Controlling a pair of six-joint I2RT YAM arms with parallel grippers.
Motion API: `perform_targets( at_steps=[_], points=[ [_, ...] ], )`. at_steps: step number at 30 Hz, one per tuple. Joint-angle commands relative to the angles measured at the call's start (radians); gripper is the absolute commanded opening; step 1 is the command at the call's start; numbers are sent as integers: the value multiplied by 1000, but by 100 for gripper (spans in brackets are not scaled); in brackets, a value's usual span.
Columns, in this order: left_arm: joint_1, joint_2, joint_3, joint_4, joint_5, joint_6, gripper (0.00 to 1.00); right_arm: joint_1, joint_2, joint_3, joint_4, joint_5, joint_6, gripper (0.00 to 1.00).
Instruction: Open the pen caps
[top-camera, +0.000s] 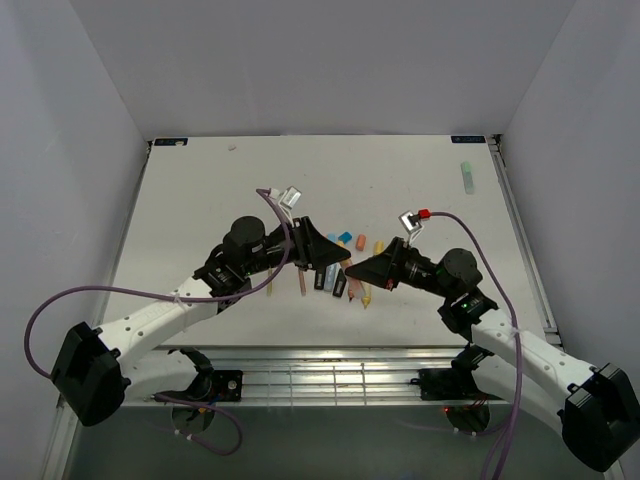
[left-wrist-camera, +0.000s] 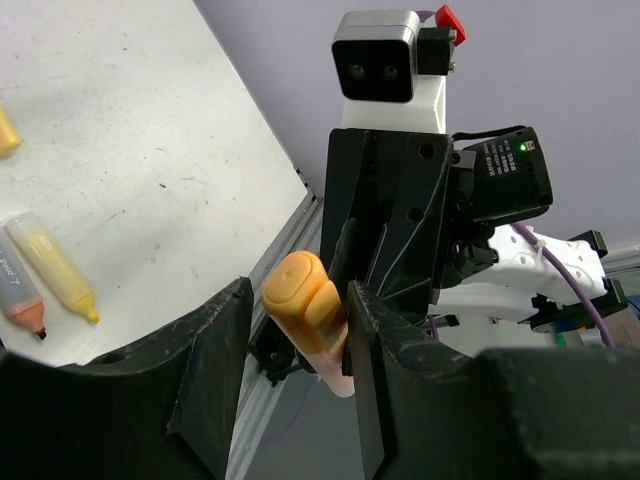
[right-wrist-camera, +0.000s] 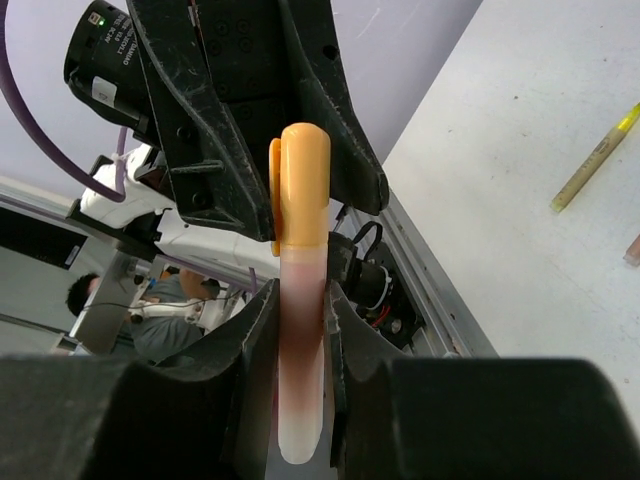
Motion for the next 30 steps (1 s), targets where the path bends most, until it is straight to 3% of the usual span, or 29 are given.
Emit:
perform_targets(
  at_steps=[1, 5, 9, 10, 12, 14, 16, 20, 22, 24, 30],
  points=[
    [-9, 12, 23, 67, 24, -18, 53, 9, 10, -11, 147, -30, 47, 8],
    [-12, 15, 18, 84, 27, -24, 42, 11, 16, -26, 183, -27, 62, 8],
    [-10, 12, 15, 86, 19, -42, 26, 9, 15, -43, 189, -8, 68, 8],
    [-10, 13, 14, 87, 17, -47, 11, 9, 21, -41, 189, -10, 67, 8],
    [-10, 24, 17, 86, 14, -58, 0, 12, 31, -32, 142, -19, 33, 8],
    [-10, 36, 20, 84, 11, -67, 0, 15, 53, 17, 70, -39, -14, 13],
    [-10, 59, 29, 77, -1, -85, 0, 23, 70, 63, -27, -37, -91, 24],
    [-12, 104, 73, 19, -48, -102, 0, 37, 73, 126, -188, 15, -201, 27],
    [-12, 130, 96, -21, -65, -104, 0, 38, 81, 138, -222, 24, -240, 21],
    [-10, 144, 127, -43, -91, -108, 0, 40, 90, 147, -241, 30, -254, 8],
    [-10, 199, 248, -188, -200, -51, 0, 54, 105, 138, -320, 82, -301, 8]
  ],
)
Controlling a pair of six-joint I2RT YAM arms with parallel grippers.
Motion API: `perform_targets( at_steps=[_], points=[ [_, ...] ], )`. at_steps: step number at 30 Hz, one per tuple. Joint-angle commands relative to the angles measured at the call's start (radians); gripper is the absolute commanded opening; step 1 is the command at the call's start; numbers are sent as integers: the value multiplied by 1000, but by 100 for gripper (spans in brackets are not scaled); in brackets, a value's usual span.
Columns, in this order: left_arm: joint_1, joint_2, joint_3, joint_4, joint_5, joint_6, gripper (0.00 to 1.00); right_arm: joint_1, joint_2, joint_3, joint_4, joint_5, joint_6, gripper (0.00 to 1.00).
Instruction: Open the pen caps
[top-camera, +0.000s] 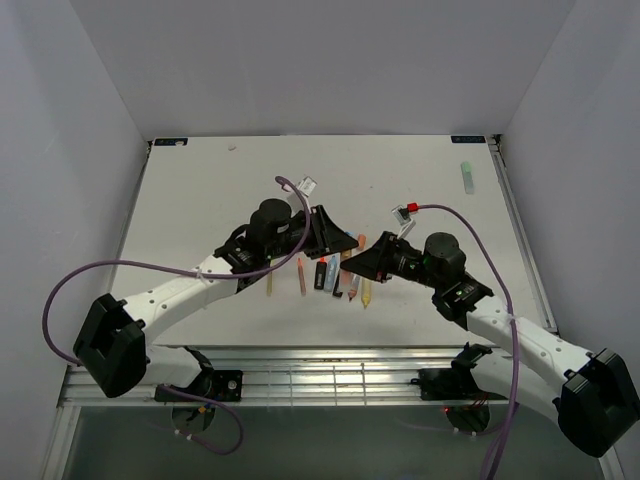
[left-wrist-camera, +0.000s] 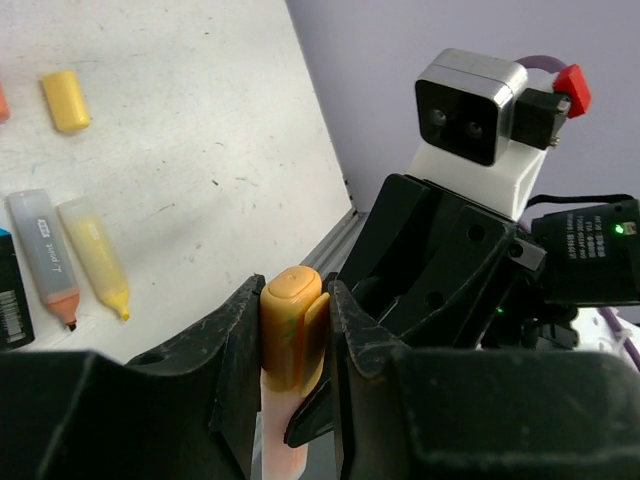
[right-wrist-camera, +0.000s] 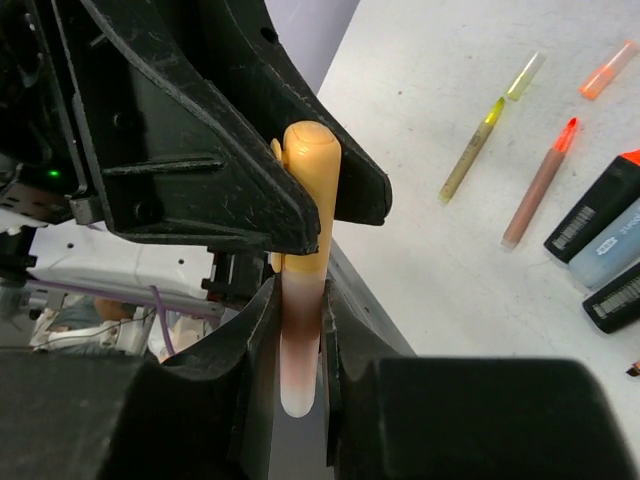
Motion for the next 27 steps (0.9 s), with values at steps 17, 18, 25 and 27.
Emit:
perform_targets(
  at_steps=[17, 18, 25, 27],
  points=[
    [178, 160, 88, 184, -16, -14, 0, 89, -162, -135, -284, 55, -99, 8],
    [183, 157, 73, 254, -12, -18, 0, 90, -164, -144, -261, 43, -87, 8],
    [250, 139, -63, 557, 39, -125, 0, 88, -138, -161, -164, -23, -16, 8],
    [252, 160, -37, 546, 65, -114, 0, 88, -144, -137, -182, 7, -31, 8]
  ],
)
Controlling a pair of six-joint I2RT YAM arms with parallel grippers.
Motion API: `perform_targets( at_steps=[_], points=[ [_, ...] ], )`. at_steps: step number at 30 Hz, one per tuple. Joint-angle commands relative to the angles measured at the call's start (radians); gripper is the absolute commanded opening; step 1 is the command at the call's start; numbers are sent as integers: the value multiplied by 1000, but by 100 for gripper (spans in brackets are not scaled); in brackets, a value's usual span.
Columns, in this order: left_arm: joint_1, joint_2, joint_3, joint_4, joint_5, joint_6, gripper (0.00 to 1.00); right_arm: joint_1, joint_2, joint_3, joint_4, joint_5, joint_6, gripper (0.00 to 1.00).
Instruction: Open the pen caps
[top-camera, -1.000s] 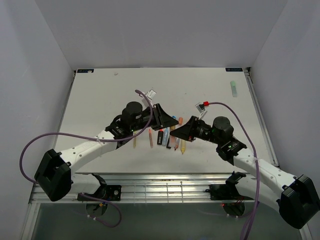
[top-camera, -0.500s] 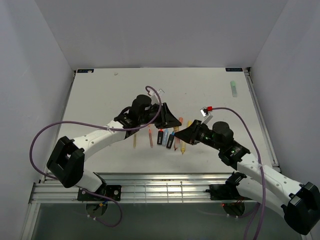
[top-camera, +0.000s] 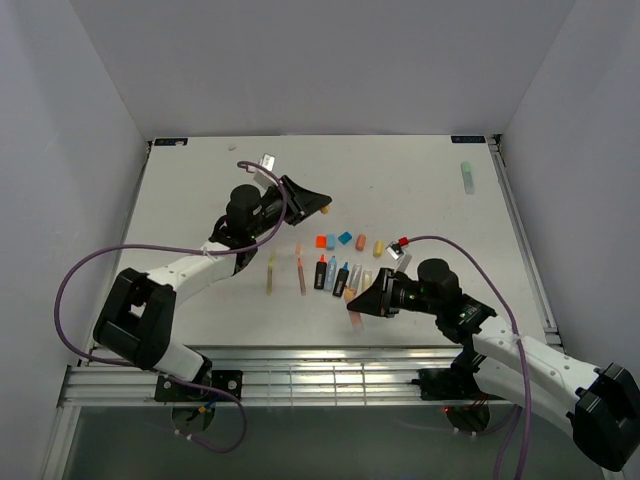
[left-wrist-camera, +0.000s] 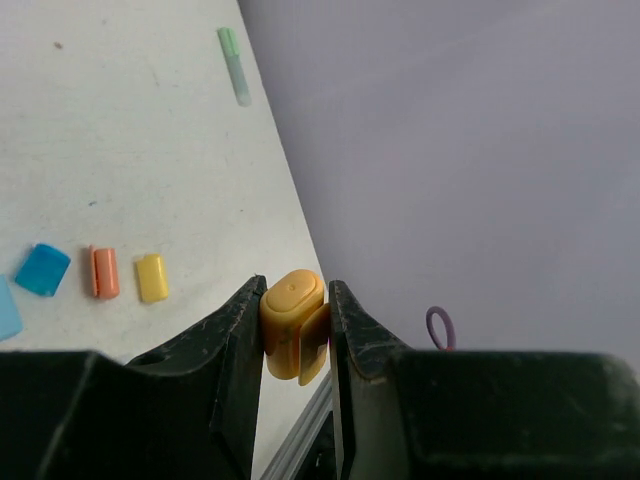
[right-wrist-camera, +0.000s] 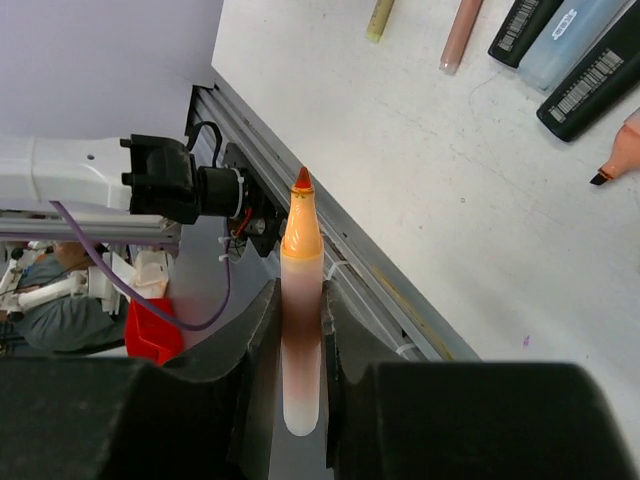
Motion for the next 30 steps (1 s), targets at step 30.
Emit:
perform_targets(
  at_steps=[30],
  points=[
    [-353, 801, 1022, -875, -231, 392, 0, -55, -183, 64, -706, 677, 20, 8]
  ],
)
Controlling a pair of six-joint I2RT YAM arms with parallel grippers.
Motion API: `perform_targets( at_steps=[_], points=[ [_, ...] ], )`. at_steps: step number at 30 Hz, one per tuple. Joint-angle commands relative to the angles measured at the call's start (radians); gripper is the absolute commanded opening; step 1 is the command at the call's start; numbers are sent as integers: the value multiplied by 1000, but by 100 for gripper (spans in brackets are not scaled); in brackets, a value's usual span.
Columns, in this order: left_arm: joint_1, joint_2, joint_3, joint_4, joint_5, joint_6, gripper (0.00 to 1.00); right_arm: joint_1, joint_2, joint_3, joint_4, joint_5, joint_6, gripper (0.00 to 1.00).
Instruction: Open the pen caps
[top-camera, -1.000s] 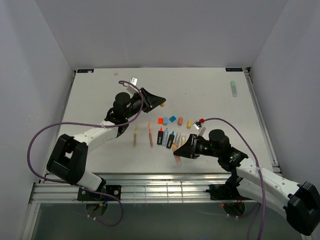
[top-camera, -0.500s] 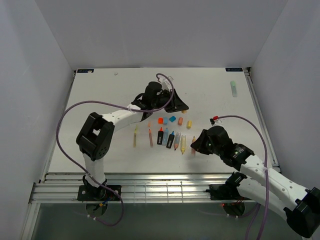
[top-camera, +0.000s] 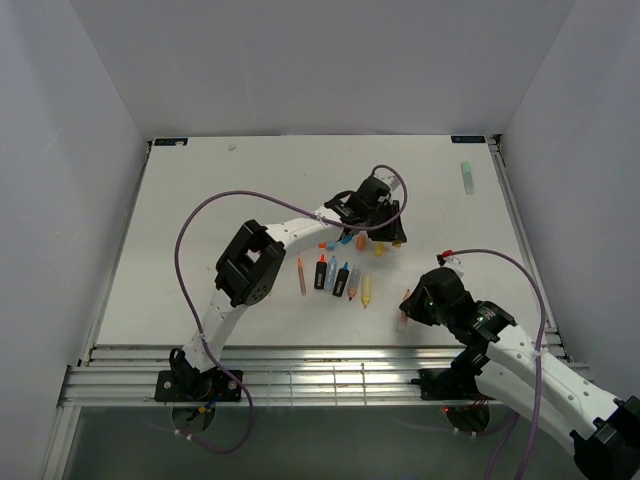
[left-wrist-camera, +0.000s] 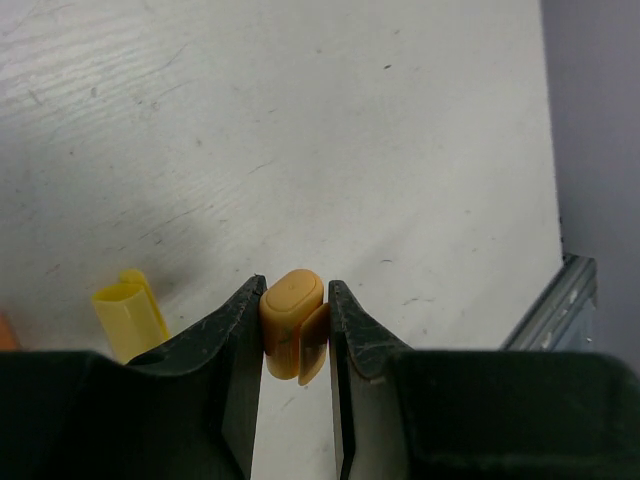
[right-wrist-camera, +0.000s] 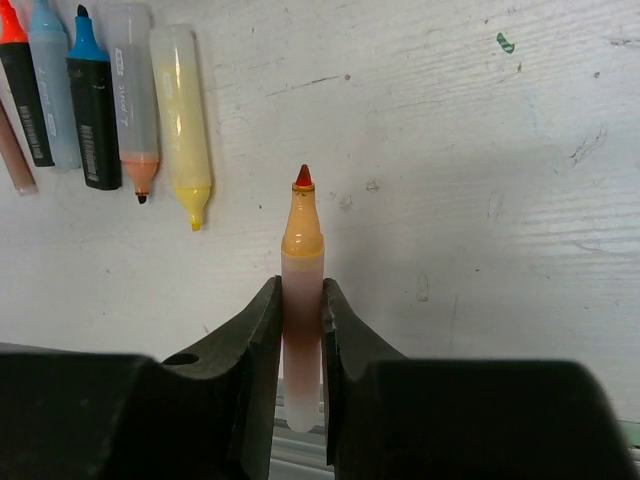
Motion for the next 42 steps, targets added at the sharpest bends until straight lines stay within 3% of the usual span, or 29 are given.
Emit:
perform_targets(
  at_steps=[1, 8, 20, 33, 42],
  points=[
    [-15, 21, 61, -112, -125, 31, 0, -2, -44, -14, -1, 5, 33, 8],
    [-29, 122, 160, -178, -156, 42, 0, -2, -92, -28, -12, 2, 34, 8],
    [-32, 100, 136, -327, -329, 53, 0, -2, -47, -34, 36, -4, 11, 8],
    [-29, 108, 127, -379, -393, 82, 0, -2, 184, 21, 218, -33, -10, 8],
    [-10, 93, 111, -390, -409, 91, 25, -18, 287, 54, 280, -21, -45, 8]
  ],
)
